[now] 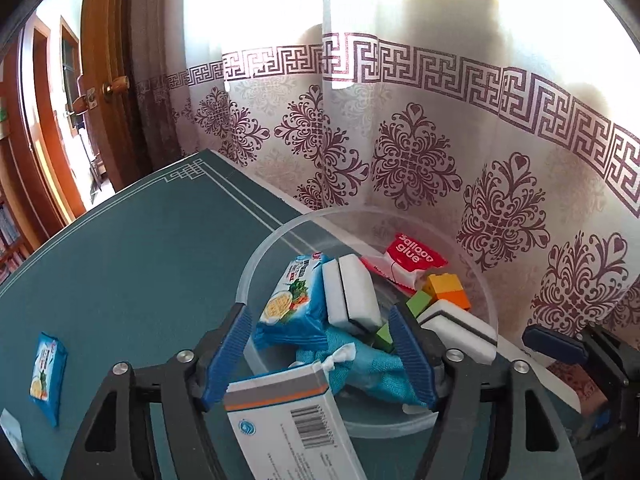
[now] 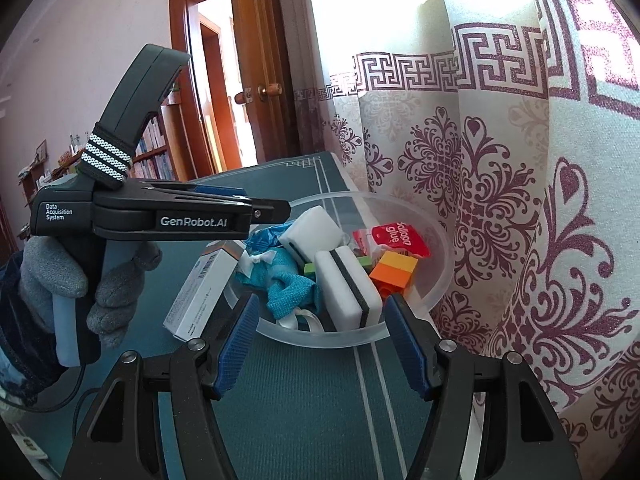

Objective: Organize objects

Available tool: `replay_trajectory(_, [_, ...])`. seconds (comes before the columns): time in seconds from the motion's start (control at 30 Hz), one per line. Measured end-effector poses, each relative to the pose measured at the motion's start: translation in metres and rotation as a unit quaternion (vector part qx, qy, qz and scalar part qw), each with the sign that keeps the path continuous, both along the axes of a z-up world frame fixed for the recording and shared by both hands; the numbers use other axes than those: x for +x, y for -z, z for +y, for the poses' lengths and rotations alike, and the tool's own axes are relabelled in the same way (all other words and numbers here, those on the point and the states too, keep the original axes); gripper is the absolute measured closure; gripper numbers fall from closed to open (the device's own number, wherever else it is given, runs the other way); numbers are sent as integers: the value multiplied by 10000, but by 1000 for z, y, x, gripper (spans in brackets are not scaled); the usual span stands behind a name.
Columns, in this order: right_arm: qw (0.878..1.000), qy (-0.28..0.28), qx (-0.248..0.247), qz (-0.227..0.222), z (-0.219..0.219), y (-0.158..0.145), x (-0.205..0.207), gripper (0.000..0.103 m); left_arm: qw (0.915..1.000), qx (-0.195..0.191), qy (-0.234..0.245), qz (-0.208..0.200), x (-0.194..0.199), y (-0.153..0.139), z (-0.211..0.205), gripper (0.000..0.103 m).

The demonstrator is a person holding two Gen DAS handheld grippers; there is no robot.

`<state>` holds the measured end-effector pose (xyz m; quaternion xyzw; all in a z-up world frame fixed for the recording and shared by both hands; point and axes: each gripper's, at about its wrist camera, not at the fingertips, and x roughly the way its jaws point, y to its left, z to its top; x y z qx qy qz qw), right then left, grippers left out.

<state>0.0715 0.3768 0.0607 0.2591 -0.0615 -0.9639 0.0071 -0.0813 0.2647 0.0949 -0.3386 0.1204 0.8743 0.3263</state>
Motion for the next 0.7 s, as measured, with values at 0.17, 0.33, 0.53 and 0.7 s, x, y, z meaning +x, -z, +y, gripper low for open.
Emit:
replay_trajectory(0.17, [10000,-28,75,-43,-5,3,0,36,9991,22,-413,-105,15,10,-31,17])
replay_trajectory(0.33, [9998,-51,195,-71,-12,5,1,36,9968,149,-613,-490,23,26,-47,17])
replay_trajectory(0.53, [9995,-55,297,-34,-15,5,3,36,9933,236,-679,-900,19,44,-47,17])
replay_trajectory(0.7, [9995,-51,298,-13,-15,5,4,36,9897,414,-694,-1179,13,51,-49,25])
